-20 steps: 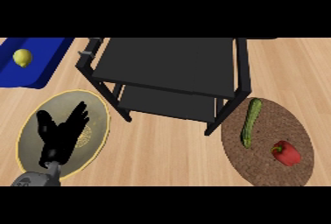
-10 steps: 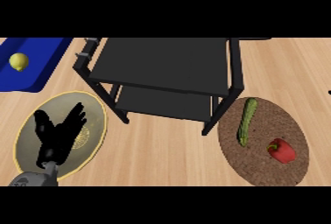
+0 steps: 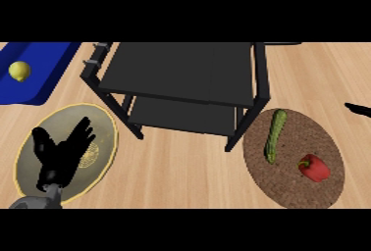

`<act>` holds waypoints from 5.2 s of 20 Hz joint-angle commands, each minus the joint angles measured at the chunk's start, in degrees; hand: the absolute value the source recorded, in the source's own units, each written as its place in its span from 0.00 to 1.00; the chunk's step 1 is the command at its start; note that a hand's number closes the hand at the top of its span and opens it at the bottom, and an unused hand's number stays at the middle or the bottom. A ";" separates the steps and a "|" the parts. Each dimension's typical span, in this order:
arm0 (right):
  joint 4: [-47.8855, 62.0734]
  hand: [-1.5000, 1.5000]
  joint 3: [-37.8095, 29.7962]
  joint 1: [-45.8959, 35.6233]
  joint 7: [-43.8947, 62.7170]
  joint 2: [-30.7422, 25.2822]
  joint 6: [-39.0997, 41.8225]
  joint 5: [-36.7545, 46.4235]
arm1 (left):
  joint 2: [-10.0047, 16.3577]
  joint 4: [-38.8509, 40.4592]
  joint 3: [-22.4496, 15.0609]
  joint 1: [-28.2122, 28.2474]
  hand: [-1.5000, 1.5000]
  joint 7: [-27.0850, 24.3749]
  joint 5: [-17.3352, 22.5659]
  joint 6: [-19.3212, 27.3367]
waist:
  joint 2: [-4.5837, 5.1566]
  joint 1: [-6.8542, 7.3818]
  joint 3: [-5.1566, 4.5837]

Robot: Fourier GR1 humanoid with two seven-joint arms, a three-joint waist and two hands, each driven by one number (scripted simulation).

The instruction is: Pick the bell pepper from the placemat and place it in the tiered shelf

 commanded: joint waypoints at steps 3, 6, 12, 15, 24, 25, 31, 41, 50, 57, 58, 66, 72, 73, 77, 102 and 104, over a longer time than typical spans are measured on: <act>-4.67 0.00 3.75 1.16 5.46 5.38 -3.55 8.71 | 0.04 -0.87 0.48 -0.33 0.50 3.67 -0.64 -0.58 | 0.33 0.13 -0.33; -11.63 0.00 0.20 3.90 8.65 1.89 -0.44 7.62 | -0.59 0.30 1.77 1.30 0.50 1.60 -1.41 -0.84 | 0.21 -0.29 -0.37; -4.26 0.00 -2.31 6.82 4.36 5.69 -3.88 15.54 | -2.95 0.69 1.20 -0.46 0.50 2.76 -4.48 -0.38 | 0.37 -0.05 -0.32; -11.58 0.00 -3.48 7.70 11.82 8.15 -4.77 16.38 | -2.34 -1.34 2.79 3.13 0.50 2.09 -3.74 -2.13 | 0.28 -0.10 -0.35; -3.69 0.00 -2.84 4.82 8.46 16.49 -7.29 26.37 | -4.15 1.87 5.00 2.39 0.50 0.18 -4.89 -5.64 | 0.42 0.30 -0.33; -7.41 0.00 -1.49 9.06 11.24 19.69 -10.73 27.24 | -2.87 -2.95 5.39 -0.09 0.50 7.45 -5.01 -2.48 | 0.33 0.03 -0.31; -3.81 0.00 -5.49 5.77 10.39 20.42 -9.67 31.10 | -5.61 4.71 6.38 -3.03 0.50 2.45 -8.45 -3.79 | 0.41 -0.05 -0.34; 7.85 0.00 -5.57 0.56 5.25 29.16 -15.60 38.91 | -7.53 4.48 8.22 -2.02 0.50 2.02 -9.78 -5.52 | 0.45 0.23 -0.32; 3.71 0.00 -5.94 2.31 4.52 31.10 -13.05 41.78 | -6.80 3.47 11.27 -1.59 0.50 3.02 -9.72 -8.95 | 0.36 -0.04 -0.35; 11.90 1.00 -0.40 1.18 -5.56 31.75 -18.46 49.60 | -8.27 -0.94 10.00 0.95 0.50 4.37 -11.26 -7.04 | 0.40 0.23 -0.32; 9.93 1.00 -0.99 3.27 -6.37 30.47 -17.21 48.63 | -9.98 -2.30 8.43 3.01 0.50 3.85 -12.53 -5.61 | 0.36 0.14 -0.32; -2.98 1.00 2.69 6.41 18.07 48.33 -14.46 48.68 | -8.63 -0.96 10.48 2.78 0.50 3.98 -11.68 -7.08 | -0.18 -0.56 -0.67; -6.25 1.00 7.05 8.16 35.26 58.68 -20.53 50.16 | -8.95 -2.80 9.79 2.50 0.50 4.99 -12.02 -6.64 | -0.44 -0.46 -0.59; -8.68 1.00 8.53 8.25 37.82 58.78 -22.49 48.60 | -8.59 -2.09 10.26 2.56 0.50 4.97 -11.79 -6.88 | -0.44 -0.69 -0.57; -17.48 1.00 16.06 4.96 49.62 59.06 -30.28 48.76 | -9.28 -2.72 9.22 2.07 0.50 5.74 -12.06 -6.82 | -1.15 -0.14 -0.53; -34.92 1.00 20.21 -43.10 119.90 59.21 -23.80 59.79 | -10.11 -1.76 8.28 -0.07 0.50 6.94 -12.91 -7.00 | -0.39 2.17 -0.70; -32.92 1.00 16.23 -48.41 119.29 59.21 -20.46 56.75 | -9.68 -0.25 8.72 -0.82 0.50 6.74 -13.05 -7.23 | -0.15 1.62 -0.67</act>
